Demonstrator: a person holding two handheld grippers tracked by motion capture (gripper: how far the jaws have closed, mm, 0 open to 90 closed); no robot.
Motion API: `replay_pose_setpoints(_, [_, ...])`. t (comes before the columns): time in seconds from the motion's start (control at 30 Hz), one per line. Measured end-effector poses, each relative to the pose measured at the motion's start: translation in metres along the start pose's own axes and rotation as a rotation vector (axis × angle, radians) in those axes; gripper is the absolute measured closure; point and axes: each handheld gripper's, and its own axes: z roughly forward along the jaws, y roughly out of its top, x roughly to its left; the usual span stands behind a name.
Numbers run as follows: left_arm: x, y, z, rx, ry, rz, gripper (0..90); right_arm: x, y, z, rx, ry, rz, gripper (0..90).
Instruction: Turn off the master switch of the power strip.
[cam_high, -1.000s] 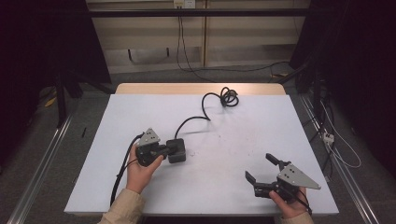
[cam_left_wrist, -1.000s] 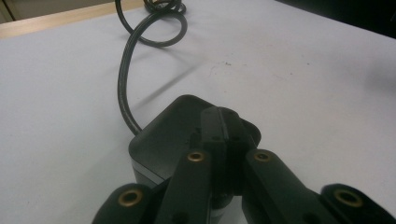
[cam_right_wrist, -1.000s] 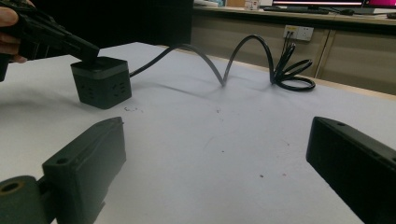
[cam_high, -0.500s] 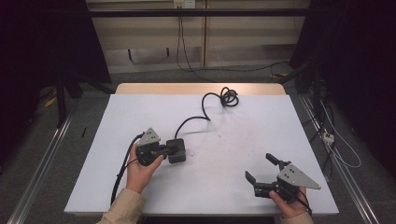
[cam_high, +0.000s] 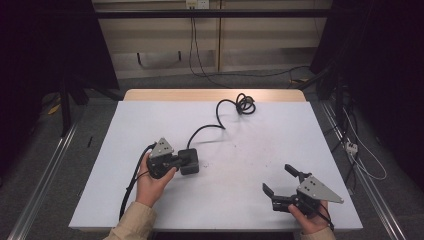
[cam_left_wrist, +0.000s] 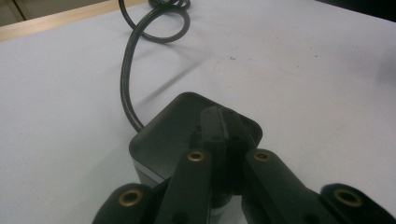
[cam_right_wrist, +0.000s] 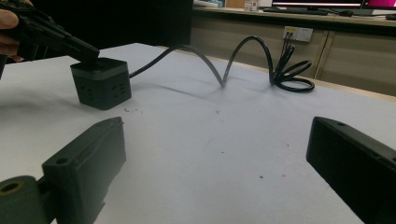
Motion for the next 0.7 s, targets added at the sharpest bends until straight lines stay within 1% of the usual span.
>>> replay_pose_setpoints(0.27, [0.0008, 0.0, -0.0003, 0.001, -0.002, -0.007, 90.0, 0.0, 0.0, 0.0, -0.001, 0.0, -0.001, 4.4])
replay_pose_setpoints(0.33, [0.0007, -0.0003, -0.0002, -0.001, -0.004, -0.017, 90.0, 0.0002, 0.0003, -0.0001, -0.003, 0.001, -0.002, 4.4])
replay_pose_setpoints(0.5, [-0.0004, -0.0005, -0.0003, -0.005, 0.002, -0.02, 90.0, -0.0001, 0.0001, -0.0001, -0.002, 0.0, -0.001, 4.4])
replay_pose_setpoints(0.6, [0.0003, -0.0018, -0.0003, -0.015, -0.003, -0.037, 90.0, 0.0, 0.0001, 0.0001, -0.002, 0.001, -0.002, 4.4])
replay_pose_setpoints(0.7, [-0.0001, -0.0017, -0.0002, -0.015, -0.002, -0.031, 90.0, 0.0001, 0.0002, 0.0, -0.003, 0.001, -0.002, 4.4])
